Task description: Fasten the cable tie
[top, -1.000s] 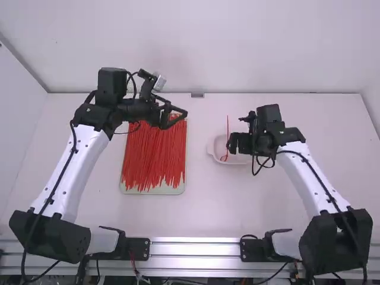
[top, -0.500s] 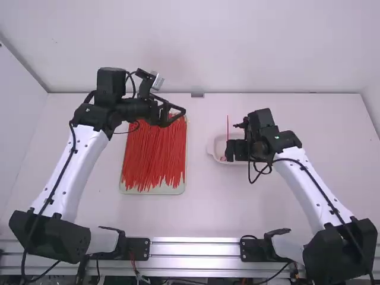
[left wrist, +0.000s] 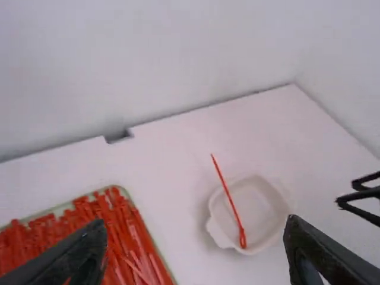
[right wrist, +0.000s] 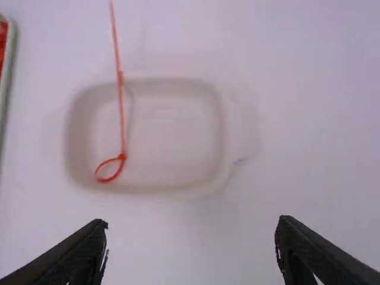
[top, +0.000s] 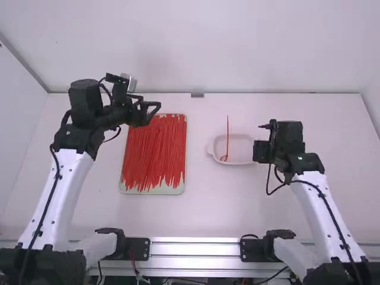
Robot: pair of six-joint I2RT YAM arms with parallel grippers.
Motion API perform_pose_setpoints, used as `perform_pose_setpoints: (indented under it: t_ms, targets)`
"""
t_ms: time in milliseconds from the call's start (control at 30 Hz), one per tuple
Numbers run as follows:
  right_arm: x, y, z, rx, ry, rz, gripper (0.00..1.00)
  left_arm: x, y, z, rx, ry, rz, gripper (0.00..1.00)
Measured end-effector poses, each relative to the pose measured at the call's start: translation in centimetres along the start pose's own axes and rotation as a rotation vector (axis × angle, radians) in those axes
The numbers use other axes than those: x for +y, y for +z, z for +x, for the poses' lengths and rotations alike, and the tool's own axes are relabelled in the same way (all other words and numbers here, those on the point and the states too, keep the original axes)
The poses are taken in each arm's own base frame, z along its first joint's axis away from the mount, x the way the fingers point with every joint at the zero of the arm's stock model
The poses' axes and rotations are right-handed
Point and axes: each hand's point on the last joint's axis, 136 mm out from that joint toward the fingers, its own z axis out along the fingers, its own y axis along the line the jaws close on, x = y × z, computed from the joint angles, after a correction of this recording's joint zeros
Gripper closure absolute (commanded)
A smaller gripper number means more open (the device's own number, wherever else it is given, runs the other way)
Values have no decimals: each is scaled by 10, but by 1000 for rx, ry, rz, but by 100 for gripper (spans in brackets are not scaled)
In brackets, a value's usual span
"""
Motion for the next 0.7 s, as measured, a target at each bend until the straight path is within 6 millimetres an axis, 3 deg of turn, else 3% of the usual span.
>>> perform_pose_setpoints:
  t_ms: [167,567,700]
  targets:
    - [-19,-8,-1,-108,13,47,40,4,-13,-1,-72,49,-79,36]
    - [-19,-21,6,-374,-14,48,67,14,-63,-6,-316,161,-314,63]
    - [-18,-26,9,-467,-18,49,75,20,-80,8,-350,159,-400,72]
